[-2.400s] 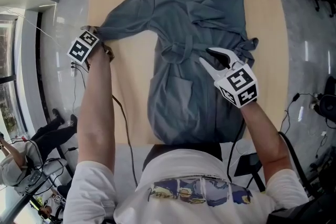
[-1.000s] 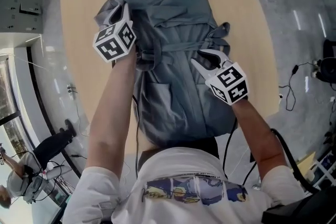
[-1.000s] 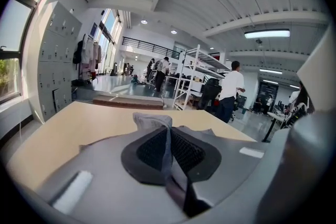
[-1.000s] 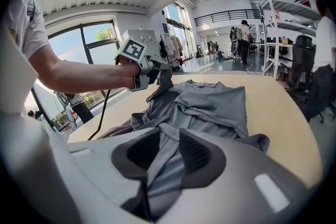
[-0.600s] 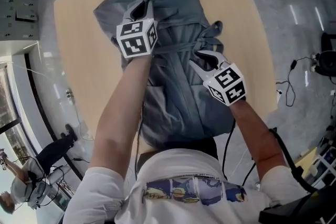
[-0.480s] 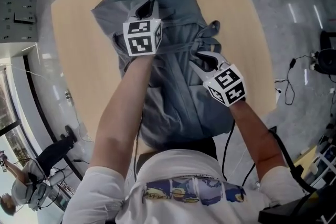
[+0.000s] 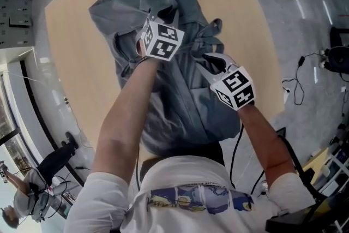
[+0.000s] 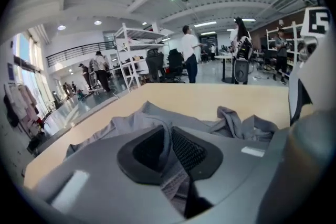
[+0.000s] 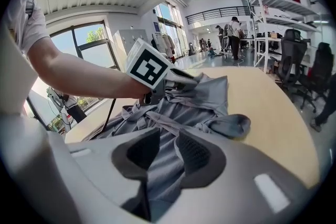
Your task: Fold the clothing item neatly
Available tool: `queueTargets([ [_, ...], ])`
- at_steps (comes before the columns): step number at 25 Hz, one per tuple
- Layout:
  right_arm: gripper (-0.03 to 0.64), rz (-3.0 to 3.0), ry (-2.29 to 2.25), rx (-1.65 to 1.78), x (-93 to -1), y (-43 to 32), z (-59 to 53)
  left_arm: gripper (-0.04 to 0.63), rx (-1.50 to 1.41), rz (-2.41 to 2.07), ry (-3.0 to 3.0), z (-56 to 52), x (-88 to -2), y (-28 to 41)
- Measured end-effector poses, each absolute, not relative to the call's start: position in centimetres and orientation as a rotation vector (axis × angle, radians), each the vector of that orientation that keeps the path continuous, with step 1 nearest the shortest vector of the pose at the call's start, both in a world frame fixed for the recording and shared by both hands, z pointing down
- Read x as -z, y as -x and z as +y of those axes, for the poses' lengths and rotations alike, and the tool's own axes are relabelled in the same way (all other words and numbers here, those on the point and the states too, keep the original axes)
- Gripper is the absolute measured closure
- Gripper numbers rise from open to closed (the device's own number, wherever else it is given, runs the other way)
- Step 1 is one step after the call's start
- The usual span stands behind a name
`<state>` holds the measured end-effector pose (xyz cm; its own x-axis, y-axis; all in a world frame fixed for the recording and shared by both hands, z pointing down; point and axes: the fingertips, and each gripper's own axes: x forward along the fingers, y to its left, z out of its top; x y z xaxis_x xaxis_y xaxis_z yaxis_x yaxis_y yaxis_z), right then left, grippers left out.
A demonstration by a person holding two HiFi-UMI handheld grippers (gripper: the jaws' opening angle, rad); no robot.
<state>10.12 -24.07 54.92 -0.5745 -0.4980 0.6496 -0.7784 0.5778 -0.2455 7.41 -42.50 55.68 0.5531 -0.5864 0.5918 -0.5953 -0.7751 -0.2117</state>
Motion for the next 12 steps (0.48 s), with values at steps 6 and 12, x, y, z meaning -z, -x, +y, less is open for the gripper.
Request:
queueTargets([
  [6, 0.512, -2.294, -1.004, -0.716, -55.0, -10.0, -24.2, 0.408, -1.179, -0.868, -2.791, -40.3, -57.8, -9.6],
  [12, 0.512, -2.297, -1.004, -0.696, -54.7, -10.0, -23.8, 0.408, -1.096, -0.88, -2.84, -39.6, -55.2, -9.4],
])
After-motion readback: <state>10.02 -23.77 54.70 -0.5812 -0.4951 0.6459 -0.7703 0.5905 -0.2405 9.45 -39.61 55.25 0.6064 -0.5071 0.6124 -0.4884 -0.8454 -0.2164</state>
